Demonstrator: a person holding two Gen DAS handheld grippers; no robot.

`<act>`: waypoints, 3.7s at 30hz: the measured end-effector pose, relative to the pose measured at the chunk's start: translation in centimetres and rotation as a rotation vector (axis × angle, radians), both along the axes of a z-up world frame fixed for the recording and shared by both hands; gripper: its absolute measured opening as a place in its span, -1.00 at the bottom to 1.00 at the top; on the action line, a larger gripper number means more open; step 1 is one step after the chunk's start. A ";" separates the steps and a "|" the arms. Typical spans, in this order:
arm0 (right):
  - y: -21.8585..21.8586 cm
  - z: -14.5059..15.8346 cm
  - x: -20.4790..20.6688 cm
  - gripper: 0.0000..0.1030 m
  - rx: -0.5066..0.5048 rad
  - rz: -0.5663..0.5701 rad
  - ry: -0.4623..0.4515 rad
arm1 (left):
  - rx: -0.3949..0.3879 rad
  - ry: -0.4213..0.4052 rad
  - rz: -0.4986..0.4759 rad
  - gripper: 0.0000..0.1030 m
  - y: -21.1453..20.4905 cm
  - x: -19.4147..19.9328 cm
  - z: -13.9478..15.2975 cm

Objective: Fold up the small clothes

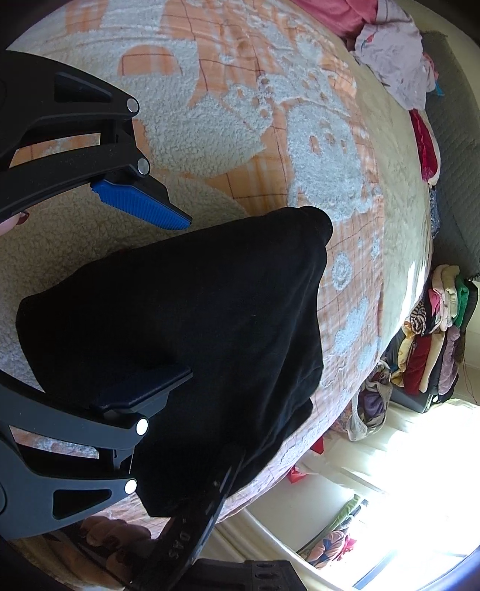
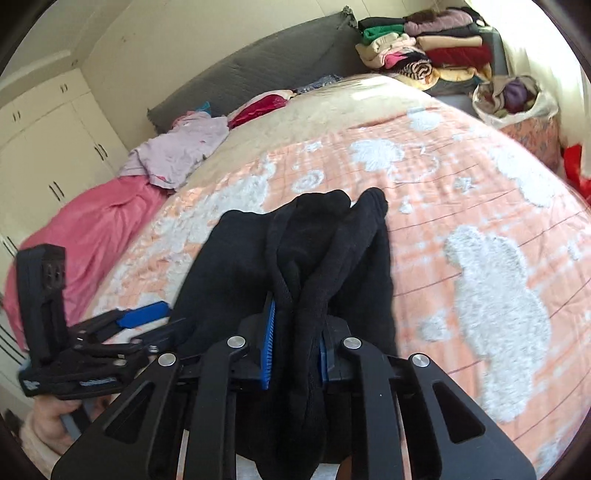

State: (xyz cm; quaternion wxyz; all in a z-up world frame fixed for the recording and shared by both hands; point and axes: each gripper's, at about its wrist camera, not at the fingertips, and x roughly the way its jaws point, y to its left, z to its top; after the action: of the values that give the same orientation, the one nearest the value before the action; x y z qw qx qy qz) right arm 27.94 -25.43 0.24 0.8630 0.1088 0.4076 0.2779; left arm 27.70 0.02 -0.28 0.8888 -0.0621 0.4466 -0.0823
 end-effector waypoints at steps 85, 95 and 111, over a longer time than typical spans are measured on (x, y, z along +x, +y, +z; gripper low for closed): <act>-0.8 -0.4 -21.1 0.91 -0.189 -0.216 -0.202 | 0.058 -0.102 0.054 0.81 2.5 -16.3 -0.1; -0.9 -0.3 -21.2 0.91 -0.188 -0.220 -0.204 | 0.070 -0.105 0.056 0.82 2.5 -16.4 0.0; -1.0 -0.1 -21.0 0.91 -0.185 -0.218 -0.204 | 0.088 -0.103 0.070 0.81 2.6 -16.3 0.0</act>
State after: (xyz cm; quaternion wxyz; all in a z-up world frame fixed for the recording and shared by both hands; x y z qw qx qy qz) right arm 6.90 -26.39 0.16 0.9313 0.0437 0.3274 0.1534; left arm 11.44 2.66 -0.32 0.9147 -0.0342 0.4011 -0.0346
